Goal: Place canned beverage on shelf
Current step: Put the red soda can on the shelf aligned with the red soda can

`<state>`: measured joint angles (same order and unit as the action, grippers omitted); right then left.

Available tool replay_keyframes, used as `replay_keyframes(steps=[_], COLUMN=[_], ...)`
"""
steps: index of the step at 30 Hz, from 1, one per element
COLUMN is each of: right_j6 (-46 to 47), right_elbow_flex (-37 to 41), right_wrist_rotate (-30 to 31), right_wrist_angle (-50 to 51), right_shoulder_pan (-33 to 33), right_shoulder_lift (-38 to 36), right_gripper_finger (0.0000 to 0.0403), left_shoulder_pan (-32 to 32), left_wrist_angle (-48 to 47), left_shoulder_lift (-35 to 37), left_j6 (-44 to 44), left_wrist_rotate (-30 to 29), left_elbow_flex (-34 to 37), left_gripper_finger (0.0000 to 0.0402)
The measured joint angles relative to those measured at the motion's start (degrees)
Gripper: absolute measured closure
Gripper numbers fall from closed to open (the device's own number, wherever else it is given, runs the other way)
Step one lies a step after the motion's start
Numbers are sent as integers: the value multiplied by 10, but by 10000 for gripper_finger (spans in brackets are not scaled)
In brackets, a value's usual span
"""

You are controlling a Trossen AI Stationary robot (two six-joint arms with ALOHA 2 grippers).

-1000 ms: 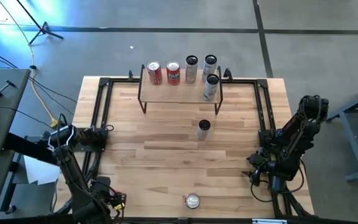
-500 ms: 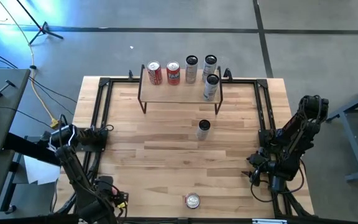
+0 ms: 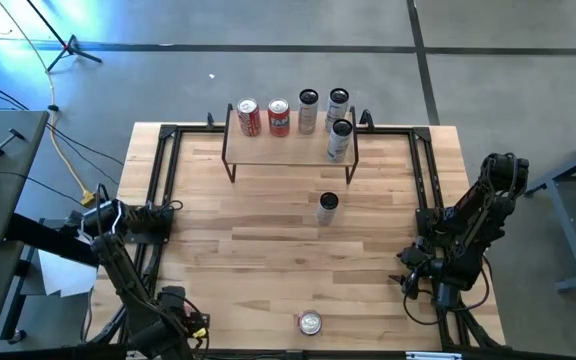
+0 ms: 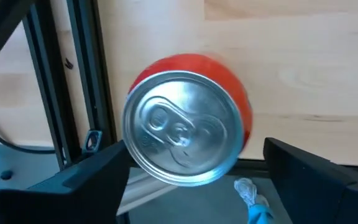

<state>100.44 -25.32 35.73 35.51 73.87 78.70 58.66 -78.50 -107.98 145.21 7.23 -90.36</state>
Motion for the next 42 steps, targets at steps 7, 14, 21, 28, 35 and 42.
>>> replay_keyframes(steps=[7,14,21,28,35,42], right_j6=[0,0,0,0,0,0], right_elbow_flex=[0,0,0,0,0,0], right_wrist_rotate=[0,0,0,0,0,0], right_wrist_angle=[0,0,0,0,0,0], right_shoulder_pan=[0,0,0,0,0,0], right_shoulder_lift=[0,0,0,0,0,0], right_gripper_finger=[64,64,64,64,64,64], left_shoulder_pan=[-1,-3,-25,-74,-108,-92], left_wrist_angle=[19,14,2,-3,2,12], left_shoulder_lift=[1,3,0,-1,0,9], left_j6=[-11,-21,-69,-162,-215,-159], left_wrist_rotate=[-18,-50,-106,-117,-144,-166], left_elbow_flex=[25,31,34,34,34,11], left_gripper_finger=[140,186,192,194,204,184])
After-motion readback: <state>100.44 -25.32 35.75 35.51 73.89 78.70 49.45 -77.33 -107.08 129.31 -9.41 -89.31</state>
